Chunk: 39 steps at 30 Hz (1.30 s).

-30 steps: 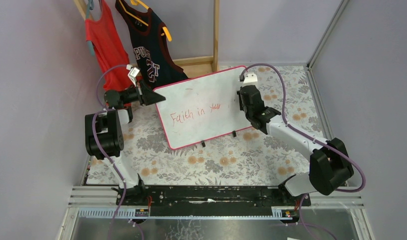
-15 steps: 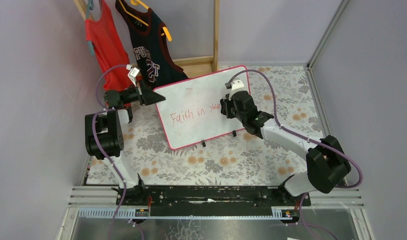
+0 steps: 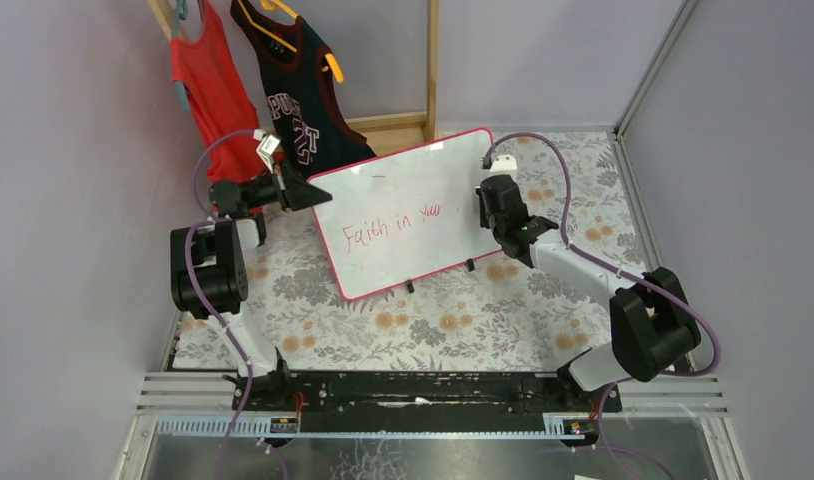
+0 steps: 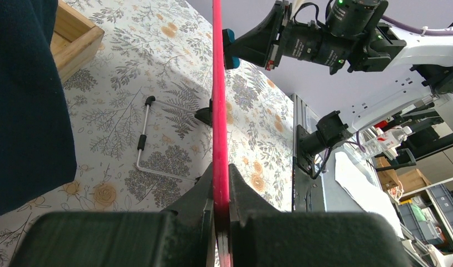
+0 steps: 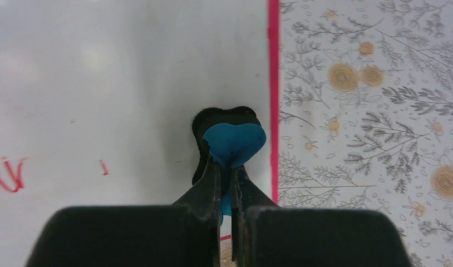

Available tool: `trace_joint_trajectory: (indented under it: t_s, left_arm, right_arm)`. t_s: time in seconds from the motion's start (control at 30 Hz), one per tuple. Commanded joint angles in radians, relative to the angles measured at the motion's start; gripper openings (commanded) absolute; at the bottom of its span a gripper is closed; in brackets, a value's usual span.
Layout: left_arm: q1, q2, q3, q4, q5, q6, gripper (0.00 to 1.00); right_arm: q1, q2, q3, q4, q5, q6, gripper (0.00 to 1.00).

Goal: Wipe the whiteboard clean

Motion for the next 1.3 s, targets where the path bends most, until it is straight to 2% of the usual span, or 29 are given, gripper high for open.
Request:
trace_joint_trajectory:
  t_s: [0.0, 0.2, 0.6, 0.73, 0.9, 1.27]
  left_arm:
    - [-0.007, -0.030, -0.013, 0.074, 0.113, -0.027, 0.00]
    - [-0.007, -0.026, -0.015, 0.074, 0.105, -0.025, 0.00]
    - [-0.010, -0.043, -0.010, 0.074, 0.104, -0.035, 0.00]
    - [-0.010, -0.043, -0.011, 0.074, 0.108, -0.037, 0.00]
    - [-0.010, -0.043, -0.013, 0.074, 0.108, -0.036, 0.00]
    - [-0.011, -0.049, -0.016, 0.074, 0.112, -0.036, 0.00]
  right_arm:
    - [-0.034, -0.016, -0.010, -0.010, 0.061, 0.002, 0.00]
    - [-0.013, -0.053, -0.040, 0.025, -0.128, 0.056, 0.00]
    - [0.171, 0.043, 0.031, 0.059, -0.208, 0.134, 0.00]
    - [0.184, 0.063, 0.051, 0.053, -0.173, 0.137, 0.00]
    - [0.175, 0.038, 0.061, -0.015, -0.023, 0.094, 0.00]
    - [0.023, -0.041, 0.078, -0.073, 0.081, -0.001, 0.00]
